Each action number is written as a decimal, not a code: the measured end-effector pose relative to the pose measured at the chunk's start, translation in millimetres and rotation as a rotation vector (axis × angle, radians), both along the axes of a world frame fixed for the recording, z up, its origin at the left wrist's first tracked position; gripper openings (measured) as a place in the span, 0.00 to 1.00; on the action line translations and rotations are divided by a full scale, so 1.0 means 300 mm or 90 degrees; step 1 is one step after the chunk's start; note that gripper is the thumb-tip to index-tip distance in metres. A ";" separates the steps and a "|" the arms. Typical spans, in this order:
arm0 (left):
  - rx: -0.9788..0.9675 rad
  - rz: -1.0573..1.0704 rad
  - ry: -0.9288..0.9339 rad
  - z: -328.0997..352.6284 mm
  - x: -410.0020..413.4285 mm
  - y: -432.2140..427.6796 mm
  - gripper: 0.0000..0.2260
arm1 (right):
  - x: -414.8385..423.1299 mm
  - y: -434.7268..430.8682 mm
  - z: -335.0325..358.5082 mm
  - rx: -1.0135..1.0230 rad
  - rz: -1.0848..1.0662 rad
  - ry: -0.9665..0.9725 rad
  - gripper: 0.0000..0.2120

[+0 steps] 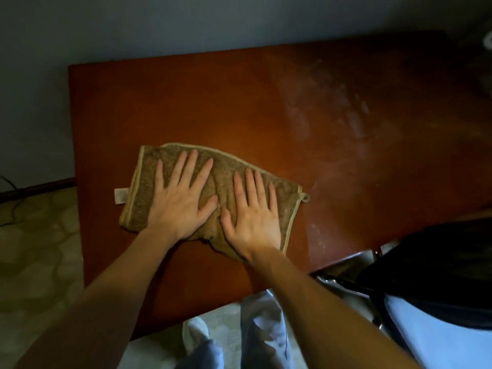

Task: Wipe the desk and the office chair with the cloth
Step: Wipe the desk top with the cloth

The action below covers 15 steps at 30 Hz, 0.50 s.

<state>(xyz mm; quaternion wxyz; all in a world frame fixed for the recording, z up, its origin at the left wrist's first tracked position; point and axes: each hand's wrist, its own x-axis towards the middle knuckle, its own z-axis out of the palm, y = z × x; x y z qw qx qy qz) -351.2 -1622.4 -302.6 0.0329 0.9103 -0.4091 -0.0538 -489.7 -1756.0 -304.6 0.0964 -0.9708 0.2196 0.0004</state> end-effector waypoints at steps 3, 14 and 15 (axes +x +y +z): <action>0.014 -0.065 0.000 0.003 -0.056 0.052 0.35 | -0.091 0.101 -0.008 0.022 -0.081 -0.015 0.35; 0.086 -0.316 0.002 0.022 -0.080 0.023 0.37 | -0.303 0.161 -0.018 0.068 -0.208 -0.043 0.35; 0.089 -0.332 0.004 0.024 -0.095 0.004 0.37 | -0.332 0.146 -0.022 0.070 -0.206 -0.042 0.35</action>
